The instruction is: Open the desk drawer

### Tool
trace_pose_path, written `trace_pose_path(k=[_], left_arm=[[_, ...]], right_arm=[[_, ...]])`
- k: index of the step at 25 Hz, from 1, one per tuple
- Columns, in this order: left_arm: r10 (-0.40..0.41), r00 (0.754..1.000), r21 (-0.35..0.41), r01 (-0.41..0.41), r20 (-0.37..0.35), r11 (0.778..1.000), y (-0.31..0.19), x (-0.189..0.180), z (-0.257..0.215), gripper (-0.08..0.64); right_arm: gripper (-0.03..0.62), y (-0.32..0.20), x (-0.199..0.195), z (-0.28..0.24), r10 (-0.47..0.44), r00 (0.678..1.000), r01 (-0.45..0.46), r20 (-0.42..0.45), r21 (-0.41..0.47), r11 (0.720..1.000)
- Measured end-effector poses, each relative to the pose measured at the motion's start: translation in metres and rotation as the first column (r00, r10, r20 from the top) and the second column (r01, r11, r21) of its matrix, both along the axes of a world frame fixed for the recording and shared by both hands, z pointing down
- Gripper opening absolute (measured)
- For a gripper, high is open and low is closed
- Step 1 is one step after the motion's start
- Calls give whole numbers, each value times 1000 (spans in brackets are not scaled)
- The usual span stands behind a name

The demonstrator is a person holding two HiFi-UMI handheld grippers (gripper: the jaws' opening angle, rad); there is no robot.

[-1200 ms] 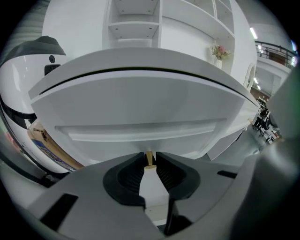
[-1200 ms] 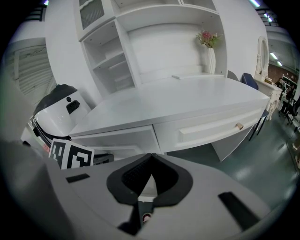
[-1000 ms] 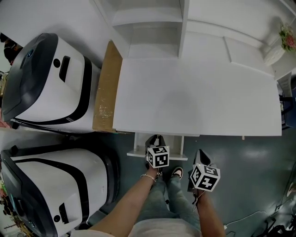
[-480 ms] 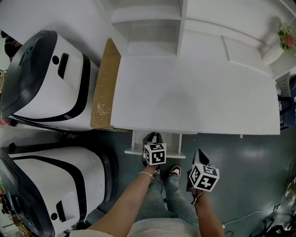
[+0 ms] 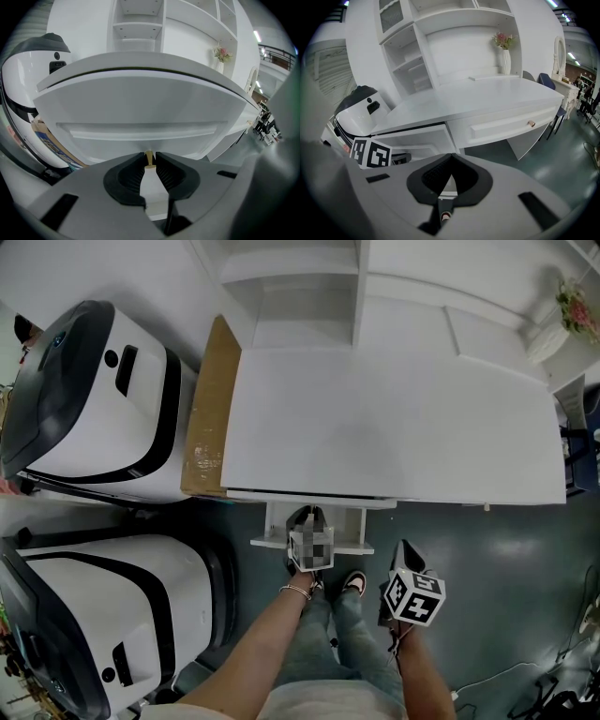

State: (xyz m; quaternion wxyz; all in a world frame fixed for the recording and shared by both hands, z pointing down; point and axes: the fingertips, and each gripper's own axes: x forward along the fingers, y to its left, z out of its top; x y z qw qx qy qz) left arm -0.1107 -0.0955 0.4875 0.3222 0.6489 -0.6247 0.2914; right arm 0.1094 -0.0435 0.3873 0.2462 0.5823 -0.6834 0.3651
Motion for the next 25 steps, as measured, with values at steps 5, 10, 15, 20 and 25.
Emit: trace_pose_path(k=[5, 10, 15, 20, 25], left_arm=[[-3, 1000, -6, 3, 0, 1000, 9, 2, 1, 86], [-12, 1000, -11, 12, 4, 1000, 17, 1, 1, 86], [-21, 1000, -11, 21, 4, 1000, 26, 2, 1, 86], [-18, 1000, -7, 19, 8, 1000, 32, 3, 1, 86], [-14, 1000, -12, 14, 8, 1000, 42, 4, 1, 86]], right_arm=[[8, 8, 6, -1, 6, 1000, -6, -1, 3, 1000], [8, 18, 11, -2, 14, 1000, -14, -2, 3, 1000], [8, 28, 19, -2, 25, 1000, -25, -5, 2, 1000], [8, 38, 24, 0, 34, 999, -34, -8, -1, 999], [8, 46, 24, 0, 36, 999, -36, -6, -1, 999]])
